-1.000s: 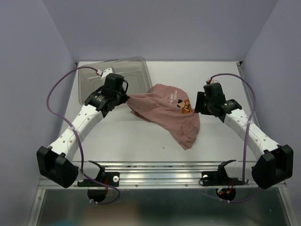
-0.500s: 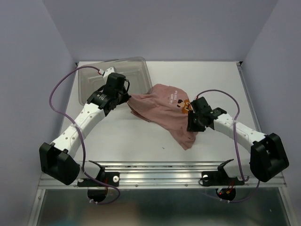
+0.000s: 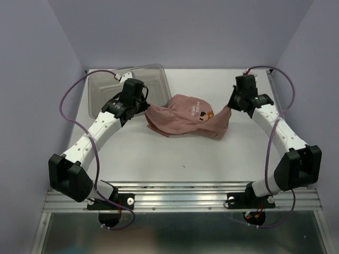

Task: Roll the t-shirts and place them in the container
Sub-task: Flatten out the T-shirt at the center of the board.

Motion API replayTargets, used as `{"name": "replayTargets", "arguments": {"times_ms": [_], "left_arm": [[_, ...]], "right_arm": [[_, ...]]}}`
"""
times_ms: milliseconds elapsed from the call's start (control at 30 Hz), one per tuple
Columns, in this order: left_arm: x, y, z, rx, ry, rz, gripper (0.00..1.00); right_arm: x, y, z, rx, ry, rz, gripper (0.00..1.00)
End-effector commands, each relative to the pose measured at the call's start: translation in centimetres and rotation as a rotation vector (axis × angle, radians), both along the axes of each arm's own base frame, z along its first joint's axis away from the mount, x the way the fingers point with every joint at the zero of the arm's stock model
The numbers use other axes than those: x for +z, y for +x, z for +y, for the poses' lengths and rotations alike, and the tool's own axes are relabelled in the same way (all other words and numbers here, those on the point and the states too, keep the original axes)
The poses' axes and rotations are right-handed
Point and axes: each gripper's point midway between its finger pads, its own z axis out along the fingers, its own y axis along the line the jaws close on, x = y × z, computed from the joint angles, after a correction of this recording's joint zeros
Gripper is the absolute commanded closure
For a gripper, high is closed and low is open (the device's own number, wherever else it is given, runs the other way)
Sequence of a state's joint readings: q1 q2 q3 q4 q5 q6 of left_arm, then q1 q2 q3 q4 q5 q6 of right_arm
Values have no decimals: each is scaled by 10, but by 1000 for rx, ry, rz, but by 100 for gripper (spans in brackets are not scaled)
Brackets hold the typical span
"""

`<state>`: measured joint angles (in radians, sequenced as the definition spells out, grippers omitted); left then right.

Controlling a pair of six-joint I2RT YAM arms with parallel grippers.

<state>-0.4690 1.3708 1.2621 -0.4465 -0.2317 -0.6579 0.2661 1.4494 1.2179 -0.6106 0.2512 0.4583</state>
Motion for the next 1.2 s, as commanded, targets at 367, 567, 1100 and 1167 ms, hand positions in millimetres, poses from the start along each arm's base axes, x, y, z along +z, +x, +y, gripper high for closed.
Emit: {"name": "replayTargets", "arguments": {"times_ms": [367,567,1100,1167], "left_arm": [[41,6,17,17,53,-120,100],[25,1,19,19,54,-89,100],[5,4,15,15,65,-44,100],[5,3,16,17,63,-44,100]], "right_arm": [[106,-54,-36,-118,177,-219,97],[26,-107,-31,-162,221,39,52],[-83,-123,-6,-42,264,325,42],[-85,-124,-4,-51,278,325,41]]}}
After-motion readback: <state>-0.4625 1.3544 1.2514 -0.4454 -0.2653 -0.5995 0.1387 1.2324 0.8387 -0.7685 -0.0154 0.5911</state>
